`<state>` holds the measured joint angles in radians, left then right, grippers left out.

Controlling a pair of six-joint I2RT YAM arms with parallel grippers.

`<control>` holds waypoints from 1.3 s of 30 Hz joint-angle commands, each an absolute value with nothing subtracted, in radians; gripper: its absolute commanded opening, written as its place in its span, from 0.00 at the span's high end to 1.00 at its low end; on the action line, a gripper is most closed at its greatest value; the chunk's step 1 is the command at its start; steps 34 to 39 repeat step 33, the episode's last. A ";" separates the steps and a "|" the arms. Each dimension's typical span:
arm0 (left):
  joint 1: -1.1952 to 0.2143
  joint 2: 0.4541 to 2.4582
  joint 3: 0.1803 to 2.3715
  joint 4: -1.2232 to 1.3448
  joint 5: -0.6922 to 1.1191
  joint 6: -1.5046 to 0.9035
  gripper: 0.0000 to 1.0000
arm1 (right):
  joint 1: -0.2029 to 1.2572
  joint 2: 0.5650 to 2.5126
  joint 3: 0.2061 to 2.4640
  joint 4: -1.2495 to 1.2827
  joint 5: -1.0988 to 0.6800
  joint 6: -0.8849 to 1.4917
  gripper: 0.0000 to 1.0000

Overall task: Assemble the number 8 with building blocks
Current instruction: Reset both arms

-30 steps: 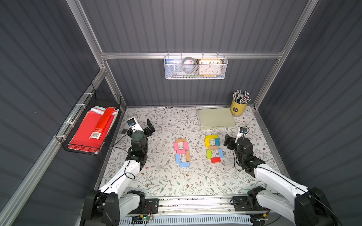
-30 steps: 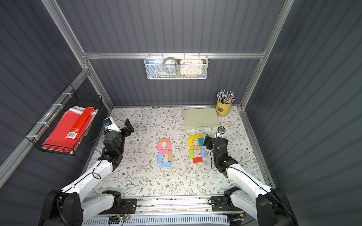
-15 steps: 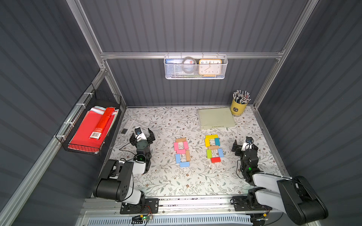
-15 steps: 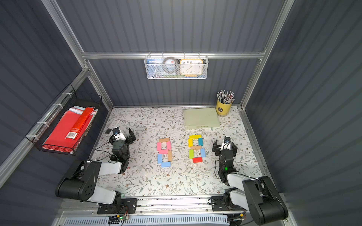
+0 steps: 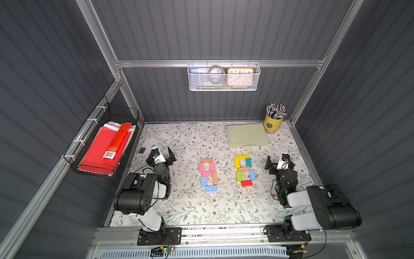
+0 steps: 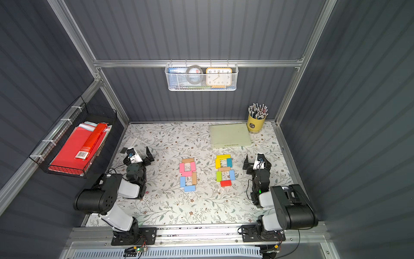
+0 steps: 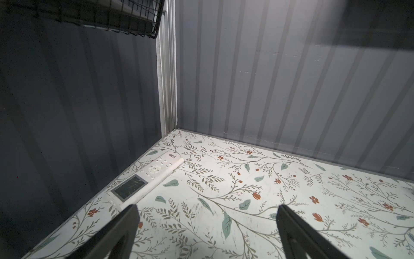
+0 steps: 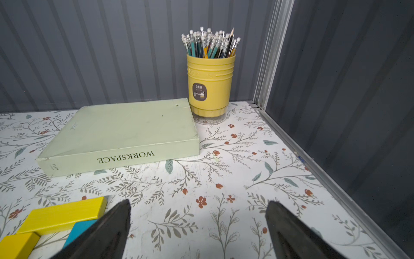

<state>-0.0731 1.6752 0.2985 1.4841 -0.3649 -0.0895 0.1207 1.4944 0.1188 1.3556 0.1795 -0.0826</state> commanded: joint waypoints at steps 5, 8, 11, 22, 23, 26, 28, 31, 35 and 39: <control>-0.048 1.698 0.329 1.493 -0.261 -0.079 0.01 | 0.101 1.496 0.175 1.314 0.125 -0.065 0.01; -0.046 1.697 0.339 1.469 -0.264 -0.081 0.01 | 0.096 1.528 0.203 1.320 0.210 -0.029 0.01; -0.047 1.697 0.338 1.466 -0.269 -0.083 0.01 | 0.091 1.515 0.221 1.259 0.267 0.009 0.01; -0.046 1.697 0.337 1.469 -0.276 -0.085 0.01 | 0.090 1.519 0.221 1.266 0.267 0.007 0.01; -0.046 1.697 0.337 1.469 -0.277 -0.087 0.00 | 0.090 1.519 0.221 1.266 0.270 0.008 0.01; -0.046 1.696 0.337 1.468 -0.277 -0.087 0.00 | 0.090 1.519 0.222 1.265 0.267 0.008 0.01; -0.047 1.697 0.337 1.468 -0.277 -0.087 0.01 | 0.089 1.521 0.224 1.264 0.267 0.008 0.01; -0.046 1.697 0.337 1.469 -0.276 -0.088 0.01 | 0.089 1.520 0.224 1.263 0.267 0.008 0.01; -0.046 1.695 0.338 1.469 -0.277 -0.087 0.00 | 0.089 1.519 0.224 1.264 0.268 0.008 0.01; -0.046 1.695 0.338 1.469 -0.277 -0.087 0.00 | 0.089 1.519 0.224 1.264 0.268 0.008 0.01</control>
